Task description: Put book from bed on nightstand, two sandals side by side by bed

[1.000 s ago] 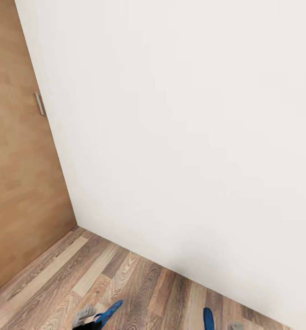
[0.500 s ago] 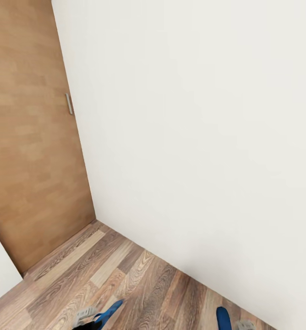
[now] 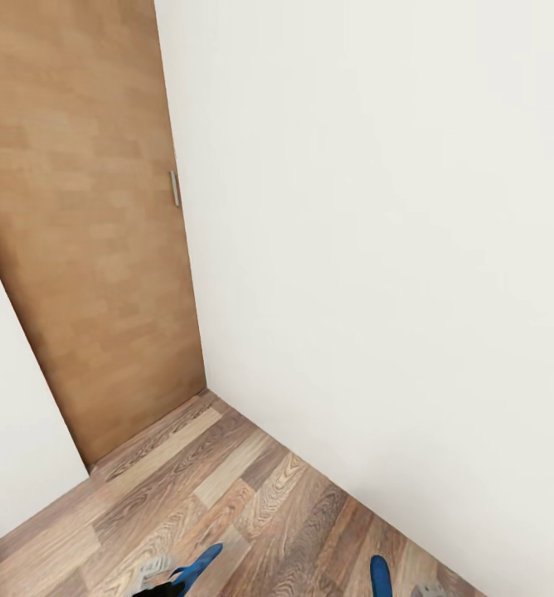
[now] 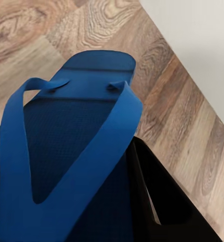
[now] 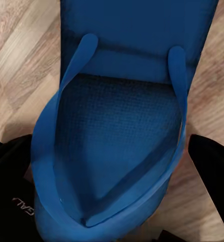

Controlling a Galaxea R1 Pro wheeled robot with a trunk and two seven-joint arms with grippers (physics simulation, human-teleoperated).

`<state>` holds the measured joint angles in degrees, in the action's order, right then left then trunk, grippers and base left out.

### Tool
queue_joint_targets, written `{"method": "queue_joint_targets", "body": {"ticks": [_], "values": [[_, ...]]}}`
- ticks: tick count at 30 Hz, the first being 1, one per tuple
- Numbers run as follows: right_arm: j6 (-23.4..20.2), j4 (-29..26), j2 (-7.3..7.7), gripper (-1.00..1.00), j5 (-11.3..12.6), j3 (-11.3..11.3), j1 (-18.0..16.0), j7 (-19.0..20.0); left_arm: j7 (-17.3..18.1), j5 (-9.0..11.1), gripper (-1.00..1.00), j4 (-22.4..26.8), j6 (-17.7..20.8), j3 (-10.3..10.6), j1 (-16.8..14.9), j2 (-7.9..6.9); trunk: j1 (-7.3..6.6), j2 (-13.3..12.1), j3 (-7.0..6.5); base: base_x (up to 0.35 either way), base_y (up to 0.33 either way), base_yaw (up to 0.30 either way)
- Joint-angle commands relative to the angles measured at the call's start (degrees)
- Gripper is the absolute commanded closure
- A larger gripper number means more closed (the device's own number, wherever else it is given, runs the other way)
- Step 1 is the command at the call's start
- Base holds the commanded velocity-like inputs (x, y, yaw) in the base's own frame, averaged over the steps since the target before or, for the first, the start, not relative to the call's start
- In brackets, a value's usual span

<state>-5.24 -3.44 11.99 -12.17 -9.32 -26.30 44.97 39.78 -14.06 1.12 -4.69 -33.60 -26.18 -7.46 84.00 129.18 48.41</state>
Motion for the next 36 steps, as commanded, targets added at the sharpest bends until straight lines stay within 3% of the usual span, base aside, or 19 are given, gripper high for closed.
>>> {"method": "queue_joint_targets", "body": {"ticks": [1,36], "values": [[-0.56,-0.15,0.03,1.0,-0.32,-0.52,0.01,1.09,0.21,-0.61,1.0,-0.06,-0.5,-0.33,-0.04,-0.01,-0.01,0.02,0.06,0.0,0.0,0.288],[-0.48,-0.15,0.23,1.0,-0.13,-0.66,0.02,1.61,0.21,-0.61,1.0,0.03,-0.58,-0.33,-0.08,-0.19,-0.01,0.02,0.06,0.0,0.0,0.292]]}}
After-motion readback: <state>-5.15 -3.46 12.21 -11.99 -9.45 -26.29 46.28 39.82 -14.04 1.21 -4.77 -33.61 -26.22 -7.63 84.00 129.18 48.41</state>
